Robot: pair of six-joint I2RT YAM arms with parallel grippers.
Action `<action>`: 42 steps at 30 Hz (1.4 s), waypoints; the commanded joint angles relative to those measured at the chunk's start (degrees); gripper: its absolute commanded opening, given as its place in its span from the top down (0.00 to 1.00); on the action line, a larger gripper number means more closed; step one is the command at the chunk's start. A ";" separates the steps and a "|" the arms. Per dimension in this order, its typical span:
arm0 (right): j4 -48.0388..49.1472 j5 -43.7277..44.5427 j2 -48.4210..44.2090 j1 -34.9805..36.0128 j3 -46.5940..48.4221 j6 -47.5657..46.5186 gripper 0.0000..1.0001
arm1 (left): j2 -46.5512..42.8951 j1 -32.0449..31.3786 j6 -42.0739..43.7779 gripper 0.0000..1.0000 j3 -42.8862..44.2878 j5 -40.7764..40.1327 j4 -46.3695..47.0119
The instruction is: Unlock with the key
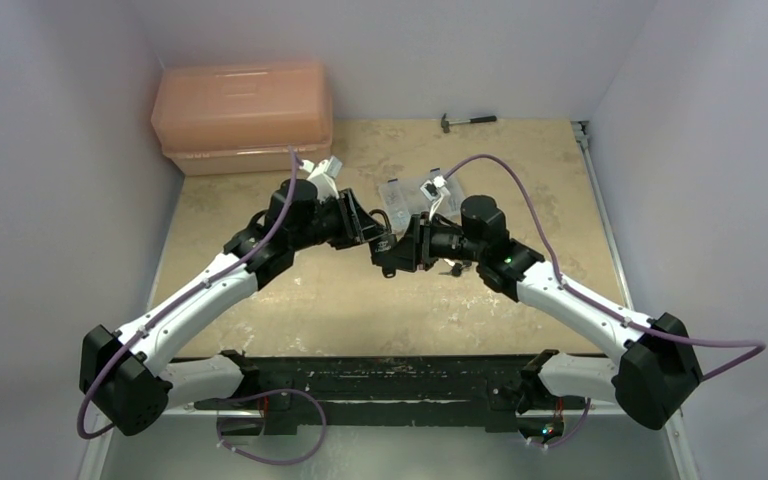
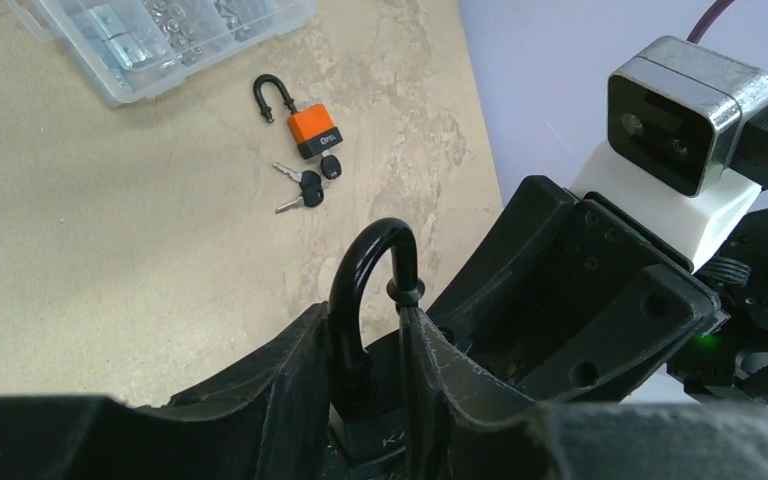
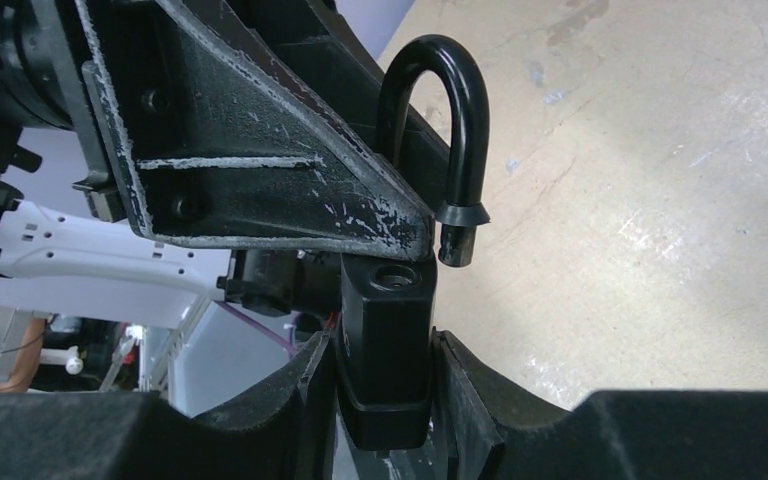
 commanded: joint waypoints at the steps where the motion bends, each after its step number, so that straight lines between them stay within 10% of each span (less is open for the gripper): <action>1: 2.39 2.30 -1.55 0.61 3.67 -3.08 1.00 | 0.19 -0.66 -0.54 0.71 1.06 0.10 0.74; 17: -11.11 15.81 -2.17 9.07 8.85 -15.14 1.00 | 2.93 -1.22 -3.84 0.57 9.80 -14.54 -21.55; 42: -5.84 10.84 -2.44 10.27 9.93 -10.79 1.00 | -7.23 -1.41 -0.98 0.51 7.07 -6.85 -13.47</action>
